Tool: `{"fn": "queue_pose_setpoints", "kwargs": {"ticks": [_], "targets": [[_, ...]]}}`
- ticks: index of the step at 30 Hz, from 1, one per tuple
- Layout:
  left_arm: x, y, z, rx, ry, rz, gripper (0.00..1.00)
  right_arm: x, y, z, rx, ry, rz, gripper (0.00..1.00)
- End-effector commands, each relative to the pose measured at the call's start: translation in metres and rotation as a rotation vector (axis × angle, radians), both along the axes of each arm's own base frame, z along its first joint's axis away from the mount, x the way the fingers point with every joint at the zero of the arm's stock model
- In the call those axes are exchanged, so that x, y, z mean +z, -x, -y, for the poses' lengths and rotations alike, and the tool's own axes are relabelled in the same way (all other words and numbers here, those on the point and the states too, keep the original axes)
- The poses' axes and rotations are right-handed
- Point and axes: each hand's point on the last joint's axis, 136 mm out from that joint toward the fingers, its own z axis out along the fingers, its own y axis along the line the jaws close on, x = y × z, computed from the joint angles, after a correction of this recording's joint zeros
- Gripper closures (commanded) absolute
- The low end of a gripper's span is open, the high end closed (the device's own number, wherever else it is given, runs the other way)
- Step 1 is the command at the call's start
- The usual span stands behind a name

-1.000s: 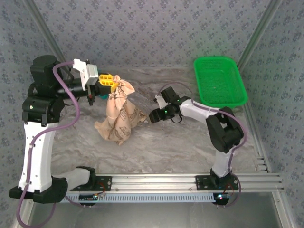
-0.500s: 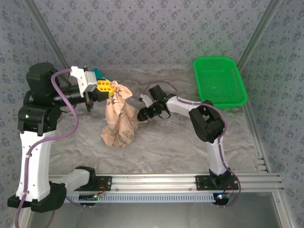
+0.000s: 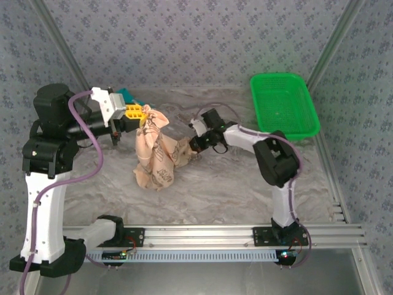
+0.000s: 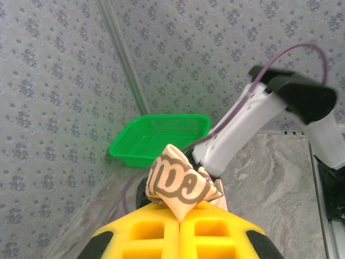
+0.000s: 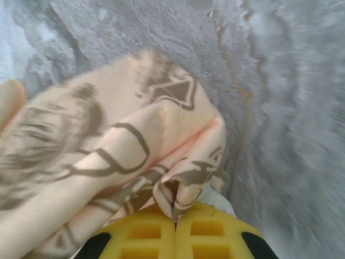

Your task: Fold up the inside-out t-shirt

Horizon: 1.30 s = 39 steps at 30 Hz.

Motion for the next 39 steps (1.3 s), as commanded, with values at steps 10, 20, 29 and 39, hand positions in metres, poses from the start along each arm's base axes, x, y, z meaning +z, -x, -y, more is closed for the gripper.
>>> {"fn": "queue_pose_setpoints", "kwargs": {"ticks": [10,20,29,39], "targets": [[0.053,-0.003,-0.010,0.045,0.104,0.110,1.00,0.202,0.075,0.160,-0.327,0.086,0.500,1.00],[-0.041,-0.021,-0.008,0.056,0.054,-0.043,1.00,0.052,0.157,0.187,-0.475,0.178,0.040,0.47],[-0.087,-0.008,-0.008,0.025,0.019,-0.091,1.00,0.034,0.152,0.190,-0.520,-0.018,-0.273,0.32],[-0.106,0.003,-0.009,0.021,0.003,-0.139,1.00,-0.013,0.132,0.185,-0.505,0.087,-0.387,0.38]]}}
